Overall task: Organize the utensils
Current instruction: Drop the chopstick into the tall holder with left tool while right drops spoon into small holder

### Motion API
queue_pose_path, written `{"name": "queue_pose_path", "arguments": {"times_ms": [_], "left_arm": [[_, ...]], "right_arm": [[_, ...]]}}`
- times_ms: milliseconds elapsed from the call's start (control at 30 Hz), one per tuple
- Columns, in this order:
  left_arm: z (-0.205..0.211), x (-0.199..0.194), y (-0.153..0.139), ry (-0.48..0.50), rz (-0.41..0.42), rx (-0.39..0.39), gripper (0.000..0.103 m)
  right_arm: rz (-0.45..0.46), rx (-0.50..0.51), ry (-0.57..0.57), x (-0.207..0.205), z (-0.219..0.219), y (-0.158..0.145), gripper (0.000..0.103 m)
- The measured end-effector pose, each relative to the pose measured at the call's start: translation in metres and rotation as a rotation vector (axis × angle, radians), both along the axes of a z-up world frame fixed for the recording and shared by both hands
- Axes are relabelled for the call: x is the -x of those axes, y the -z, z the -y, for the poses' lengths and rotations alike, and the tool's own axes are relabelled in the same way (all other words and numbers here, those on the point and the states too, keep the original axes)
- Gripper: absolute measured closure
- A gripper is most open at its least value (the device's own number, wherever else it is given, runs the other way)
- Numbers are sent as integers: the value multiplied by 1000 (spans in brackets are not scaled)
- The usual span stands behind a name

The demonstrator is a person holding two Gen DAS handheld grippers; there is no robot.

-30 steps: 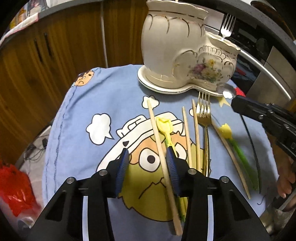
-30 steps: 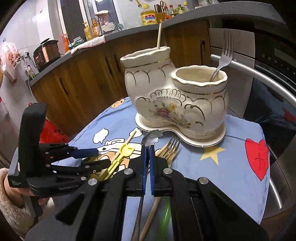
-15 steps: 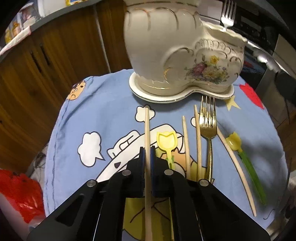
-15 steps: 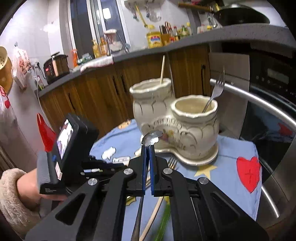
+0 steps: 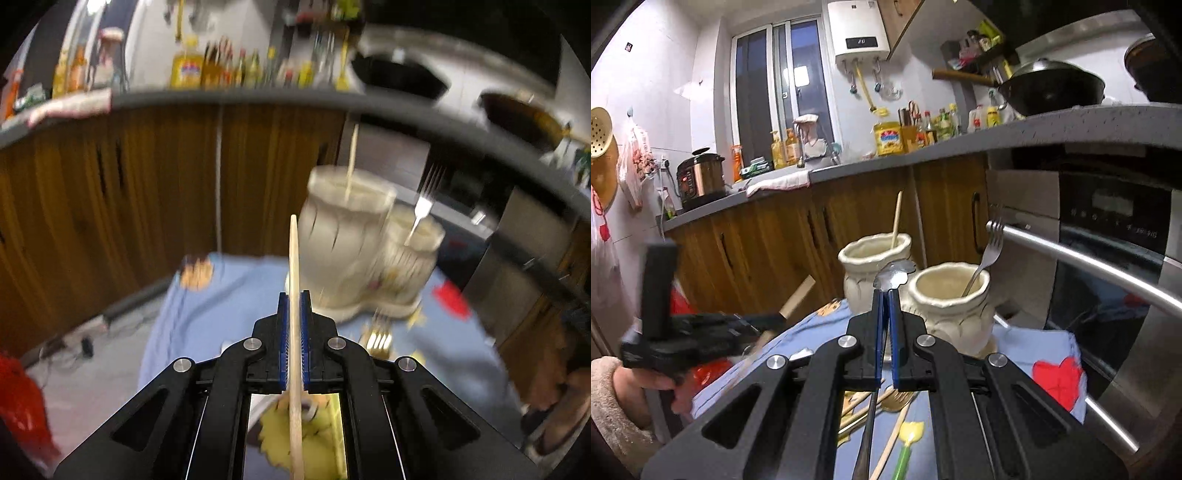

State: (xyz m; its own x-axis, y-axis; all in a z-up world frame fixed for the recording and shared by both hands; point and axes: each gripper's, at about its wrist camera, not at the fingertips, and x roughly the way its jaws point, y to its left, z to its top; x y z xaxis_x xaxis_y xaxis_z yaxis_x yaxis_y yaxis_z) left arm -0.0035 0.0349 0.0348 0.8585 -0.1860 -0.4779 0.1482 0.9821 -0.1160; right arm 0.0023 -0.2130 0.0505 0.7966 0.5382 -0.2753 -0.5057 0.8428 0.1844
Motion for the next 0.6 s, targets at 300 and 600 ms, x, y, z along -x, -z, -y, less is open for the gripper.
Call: {"name": "queue_pose_path", "arguments": {"times_ms": [300, 600], "left_arm": [[23, -36, -74, 53, 223, 45, 97], [41, -120, -96, 46, 304, 129, 97]], "right_arm": [[71, -82, 103, -51, 14, -38, 100], [126, -110, 242, -122, 9, -46, 100]]}}
